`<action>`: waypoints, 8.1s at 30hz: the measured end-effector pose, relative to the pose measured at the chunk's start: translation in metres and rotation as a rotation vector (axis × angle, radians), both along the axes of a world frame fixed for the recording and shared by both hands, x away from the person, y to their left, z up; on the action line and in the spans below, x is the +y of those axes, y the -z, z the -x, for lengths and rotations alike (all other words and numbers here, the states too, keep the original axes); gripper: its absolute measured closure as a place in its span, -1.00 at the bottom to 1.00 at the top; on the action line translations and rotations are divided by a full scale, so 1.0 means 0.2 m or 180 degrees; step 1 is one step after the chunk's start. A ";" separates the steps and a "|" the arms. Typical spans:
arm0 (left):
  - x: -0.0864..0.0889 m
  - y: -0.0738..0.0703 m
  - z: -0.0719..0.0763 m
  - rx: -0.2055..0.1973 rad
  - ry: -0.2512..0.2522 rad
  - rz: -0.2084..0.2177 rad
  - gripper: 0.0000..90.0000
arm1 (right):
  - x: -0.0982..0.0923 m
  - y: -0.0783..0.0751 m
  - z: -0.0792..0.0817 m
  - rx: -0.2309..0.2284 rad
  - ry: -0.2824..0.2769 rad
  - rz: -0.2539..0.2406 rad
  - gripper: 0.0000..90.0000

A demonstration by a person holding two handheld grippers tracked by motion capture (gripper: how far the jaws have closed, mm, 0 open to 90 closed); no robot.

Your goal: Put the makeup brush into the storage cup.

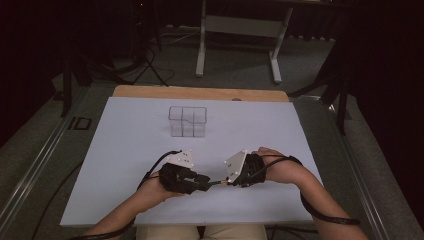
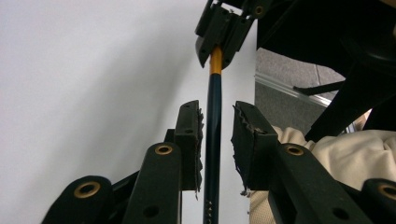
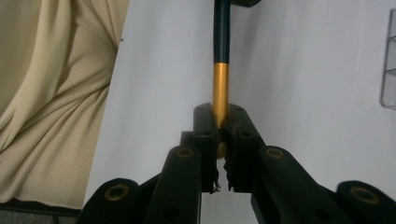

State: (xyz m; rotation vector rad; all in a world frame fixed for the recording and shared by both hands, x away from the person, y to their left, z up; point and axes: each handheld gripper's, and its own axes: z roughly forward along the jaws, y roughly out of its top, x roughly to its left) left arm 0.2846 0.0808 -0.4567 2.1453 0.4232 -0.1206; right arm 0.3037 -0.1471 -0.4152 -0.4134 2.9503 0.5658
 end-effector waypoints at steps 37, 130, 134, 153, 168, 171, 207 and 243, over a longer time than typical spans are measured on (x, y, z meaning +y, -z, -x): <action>-0.14 -0.03 -0.03 -0.0215 0.0342 -0.0506 0.87 | 0.06 -0.01 0.01 0.0042 -0.0084 -0.0014 0.83; 0.08 -0.11 -0.01 -0.0824 -0.0445 0.1976 0.87 | -0.02 0.04 0.06 0.0548 0.1179 -0.2308 0.28; 0.08 -0.10 -0.01 -0.0828 -0.0471 0.1904 0.87 | 0.00 0.04 0.06 0.0536 0.1119 -0.2316 0.27; 0.10 -0.09 0.03 -0.1160 -0.1052 0.1941 0.87 | 0.03 0.06 0.05 0.0640 0.1432 -0.2799 0.20; 0.12 -0.09 0.07 -0.1279 -0.1283 0.2031 0.86 | 0.19 0.11 0.03 0.1059 0.1547 -0.3039 0.37; 0.13 -0.08 0.06 -0.1243 -0.1308 0.2088 0.86 | 0.20 0.12 0.03 0.1115 0.1577 -0.3076 0.42; 0.16 -0.16 0.02 -0.0906 -0.1254 0.1610 0.32 | 0.08 0.13 -0.03 0.0927 0.1795 -0.2561 0.90; 0.14 -0.23 -0.01 -0.0654 -0.0547 0.1456 0.61 | 0.04 0.15 0.03 0.0639 0.1192 -0.2045 0.90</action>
